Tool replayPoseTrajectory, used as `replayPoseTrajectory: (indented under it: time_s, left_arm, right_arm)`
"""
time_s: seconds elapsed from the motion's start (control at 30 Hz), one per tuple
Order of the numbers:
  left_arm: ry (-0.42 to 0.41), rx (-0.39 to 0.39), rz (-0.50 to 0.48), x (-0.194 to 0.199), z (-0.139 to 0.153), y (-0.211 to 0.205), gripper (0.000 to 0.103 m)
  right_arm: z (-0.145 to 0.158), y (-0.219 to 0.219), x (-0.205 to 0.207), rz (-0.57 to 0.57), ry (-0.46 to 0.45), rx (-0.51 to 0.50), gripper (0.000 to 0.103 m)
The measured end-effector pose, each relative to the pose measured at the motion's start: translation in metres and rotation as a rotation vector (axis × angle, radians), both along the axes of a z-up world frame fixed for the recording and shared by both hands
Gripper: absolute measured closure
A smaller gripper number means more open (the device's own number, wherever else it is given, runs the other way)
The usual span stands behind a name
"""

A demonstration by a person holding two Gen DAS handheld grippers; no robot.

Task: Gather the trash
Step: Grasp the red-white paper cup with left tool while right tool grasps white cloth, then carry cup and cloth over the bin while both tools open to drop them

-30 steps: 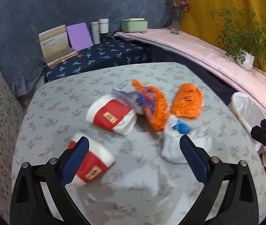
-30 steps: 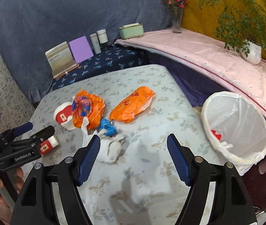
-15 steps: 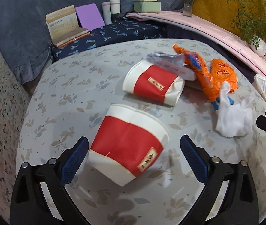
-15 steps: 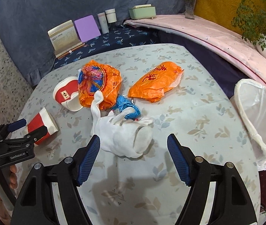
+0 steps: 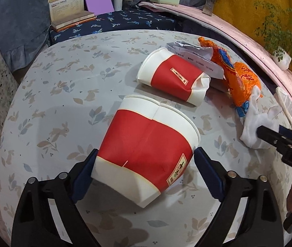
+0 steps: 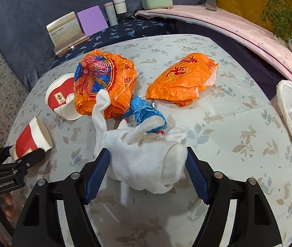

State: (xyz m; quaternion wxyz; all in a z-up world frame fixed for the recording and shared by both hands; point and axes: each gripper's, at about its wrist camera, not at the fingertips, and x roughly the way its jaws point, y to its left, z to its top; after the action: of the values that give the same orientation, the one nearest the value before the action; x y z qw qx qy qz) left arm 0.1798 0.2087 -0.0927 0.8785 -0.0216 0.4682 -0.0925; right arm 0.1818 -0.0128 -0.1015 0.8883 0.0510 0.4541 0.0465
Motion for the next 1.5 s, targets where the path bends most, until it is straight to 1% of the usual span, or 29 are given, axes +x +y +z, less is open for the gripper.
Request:
replayPoseTrajectory:
  time_s: [0.03,0.07,0.13,0.2,0.23,0.3,0.43,0.63,0.87,1.1,1.23,1.4,1.43,1.5]
  left_arm:
    - [-0.002,0.002,-0.007,0.0,0.001,-0.002,0.02]
    - [-0.005,0.007,-0.014,-0.001,0.002,-0.005,0.023]
    - [-0.008,0.017,-0.027,-0.004,0.005,-0.011,0.027]
    - [-0.014,0.02,-0.039,-0.008,0.009,-0.017,0.029]
    - [-0.019,0.021,-0.044,-0.011,0.01,-0.021,0.03]
    - [-0.029,0.019,-0.054,-0.015,0.014,-0.027,0.031]
    - [-0.04,-0.012,-0.066,-0.024,0.022,-0.043,0.033]
    - [-0.051,-0.068,-0.088,-0.034,0.037,-0.073,0.034]
    - [-0.083,-0.107,-0.132,-0.038,0.061,-0.12,0.034]
    - [-0.117,-0.128,-0.208,-0.036,0.087,-0.182,0.034]
    - [-0.134,-0.133,-0.257,-0.032,0.1,-0.222,0.034]
    - [-0.139,-0.155,-0.318,-0.029,0.11,-0.27,0.034]
    - [-0.142,-0.154,-0.332,-0.028,0.112,-0.281,0.034]
    - [-0.145,-0.156,-0.357,-0.027,0.115,-0.303,0.034]
  right_arm:
    - [0.0,0.001,0.0,0.006,0.003,0.003,0.044]
    - [-0.001,0.002,0.0,0.015,0.008,0.006,0.049]
    - [-0.001,0.003,-0.002,0.028,0.014,0.008,0.065]
    - [0.002,0.004,-0.006,0.038,0.01,0.015,0.073]
    - [0.003,0.004,-0.008,0.047,0.011,0.023,0.079]
    - [0.007,0.002,-0.013,0.054,0.008,0.04,0.089]
    - [0.021,-0.005,-0.024,0.053,-0.023,0.064,0.092]
    - [0.052,-0.029,-0.039,0.019,-0.09,0.095,0.092]
    - [0.084,-0.077,-0.055,-0.056,-0.166,0.117,0.092]
    - [0.103,-0.137,-0.07,-0.149,-0.215,0.112,0.092]
    - [0.111,-0.171,-0.075,-0.197,-0.239,0.093,0.092]
    - [0.121,-0.213,-0.083,-0.258,-0.267,0.07,0.092]
    - [0.121,-0.213,-0.083,-0.258,-0.267,0.07,0.092]
    - [0.123,-0.229,-0.086,-0.281,-0.274,0.06,0.092]
